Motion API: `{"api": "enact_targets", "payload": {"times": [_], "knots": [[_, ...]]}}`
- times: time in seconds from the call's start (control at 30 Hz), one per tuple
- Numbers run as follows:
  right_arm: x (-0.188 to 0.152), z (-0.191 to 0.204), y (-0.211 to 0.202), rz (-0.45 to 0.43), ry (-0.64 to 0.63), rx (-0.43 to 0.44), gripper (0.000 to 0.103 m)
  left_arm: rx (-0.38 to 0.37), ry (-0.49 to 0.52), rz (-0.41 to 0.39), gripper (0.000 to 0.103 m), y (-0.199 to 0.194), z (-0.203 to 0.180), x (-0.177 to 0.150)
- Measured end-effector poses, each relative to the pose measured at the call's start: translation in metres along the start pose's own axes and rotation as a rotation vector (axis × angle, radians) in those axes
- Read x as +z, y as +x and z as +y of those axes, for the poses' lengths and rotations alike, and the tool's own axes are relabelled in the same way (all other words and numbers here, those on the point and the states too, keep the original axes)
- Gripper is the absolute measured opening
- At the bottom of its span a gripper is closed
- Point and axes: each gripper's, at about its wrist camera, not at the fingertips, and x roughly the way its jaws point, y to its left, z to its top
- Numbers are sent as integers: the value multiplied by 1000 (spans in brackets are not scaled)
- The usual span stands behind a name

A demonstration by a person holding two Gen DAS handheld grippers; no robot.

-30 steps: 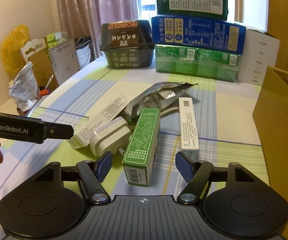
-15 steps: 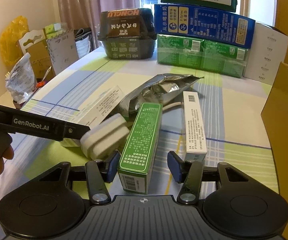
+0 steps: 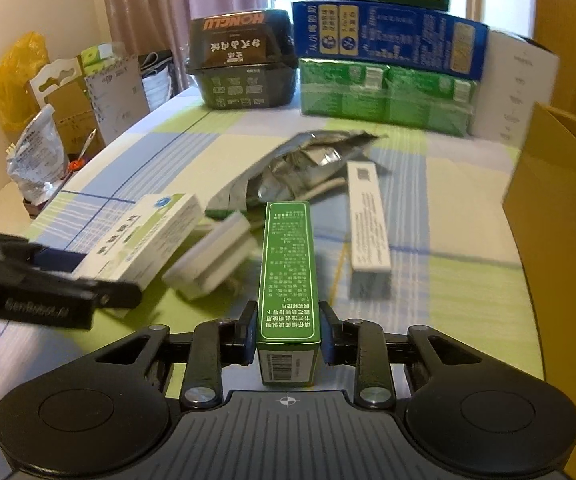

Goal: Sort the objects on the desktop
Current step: 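Grasp the long green medicine box with the right tool while the left tool grasps the white Mecobalamin box, then carry the green box and Mecobalamin box with both tools over the cardboard box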

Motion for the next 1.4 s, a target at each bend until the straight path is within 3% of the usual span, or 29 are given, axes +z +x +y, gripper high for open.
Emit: {"api": "enact_targets", "payload": {"times": [0.17, 0.4, 0.47, 0.53, 0.63, 0.93, 1.2, 1.4], "knots": [[-25, -6, -33, 21, 39, -7, 27, 13, 67, 16, 68, -30, -15, -34], [-59, -5, -66, 64, 13, -10, 28, 22, 84, 33, 69, -54, -29, -69], [-62, -6, -67, 72, 15, -7, 33, 31, 66, 32, 68, -54, -30, -70], [-60, -4, -66, 73, 10, -4, 54, 40, 55, 17, 69, -54, -31, -69], [-58, -2, -64, 62, -21, -1, 59, 55, 47, 3, 71, -49, -33, -64], [-46, 0, -37, 87, -55, -5, 57, 73, 56, 10, 71, -32, -35, -55], [-42, -2, -22, 118, -45, -22, 29, 76, 58, 23, 68, -25, -33, -52], [-42, -2, -29, 115, -42, -25, 28, 86, 81, 31, 67, -29, -37, -53]]}}
